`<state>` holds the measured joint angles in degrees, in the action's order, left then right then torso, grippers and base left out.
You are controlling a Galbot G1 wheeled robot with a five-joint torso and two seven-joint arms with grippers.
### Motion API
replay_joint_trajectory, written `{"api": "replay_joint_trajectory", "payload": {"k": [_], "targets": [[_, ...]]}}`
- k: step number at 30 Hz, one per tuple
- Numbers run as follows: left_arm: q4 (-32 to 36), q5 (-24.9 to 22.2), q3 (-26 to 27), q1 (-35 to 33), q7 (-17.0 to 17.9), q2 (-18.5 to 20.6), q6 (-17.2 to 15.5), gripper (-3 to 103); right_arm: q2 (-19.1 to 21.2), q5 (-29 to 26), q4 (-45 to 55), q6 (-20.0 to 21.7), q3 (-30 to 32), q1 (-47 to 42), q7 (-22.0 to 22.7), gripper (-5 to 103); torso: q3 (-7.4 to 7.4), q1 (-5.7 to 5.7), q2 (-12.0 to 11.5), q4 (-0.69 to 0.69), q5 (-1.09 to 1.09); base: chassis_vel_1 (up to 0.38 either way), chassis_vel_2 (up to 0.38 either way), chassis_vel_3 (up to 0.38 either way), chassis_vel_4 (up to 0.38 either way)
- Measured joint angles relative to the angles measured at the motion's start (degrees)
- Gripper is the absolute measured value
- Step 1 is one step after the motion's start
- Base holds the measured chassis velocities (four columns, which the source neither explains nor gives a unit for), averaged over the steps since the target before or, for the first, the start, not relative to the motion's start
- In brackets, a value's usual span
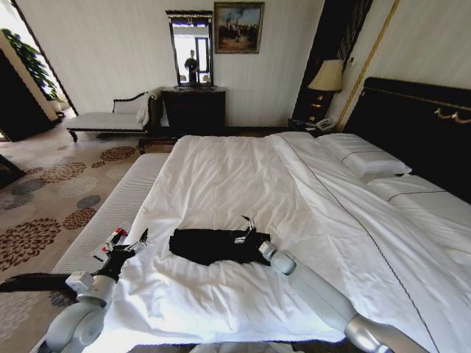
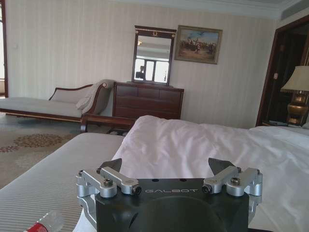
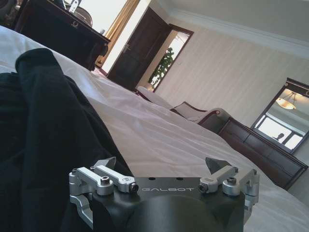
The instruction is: Fold the clothes on the bed.
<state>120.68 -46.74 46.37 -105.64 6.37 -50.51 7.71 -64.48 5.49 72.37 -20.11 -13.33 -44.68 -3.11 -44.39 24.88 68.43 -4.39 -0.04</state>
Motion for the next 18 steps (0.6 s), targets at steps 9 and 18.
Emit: {"api": "replay_joint_trajectory", "payload": {"k": [9,18], "targets": [[-0.2,-2.1,1.6,0.2,-0.1,0.5,-0.4,100,5.2,6.8,7.5,-3.1,-2.5,-5.0,-1.2,100,0.00,0.00,0.0,-0.04,-0.01,0.000,0.000,0.000,0.000],[0.5,-2.9,1.4,0.3,0.1,0.1,-1.0,100,2.1,1.3,5.5,-0.7,-0.4,0.4,0.4,100,0.00,0.00,0.0,-0.03,-0.01,0.000,0.000,0.000,0.000]]}}
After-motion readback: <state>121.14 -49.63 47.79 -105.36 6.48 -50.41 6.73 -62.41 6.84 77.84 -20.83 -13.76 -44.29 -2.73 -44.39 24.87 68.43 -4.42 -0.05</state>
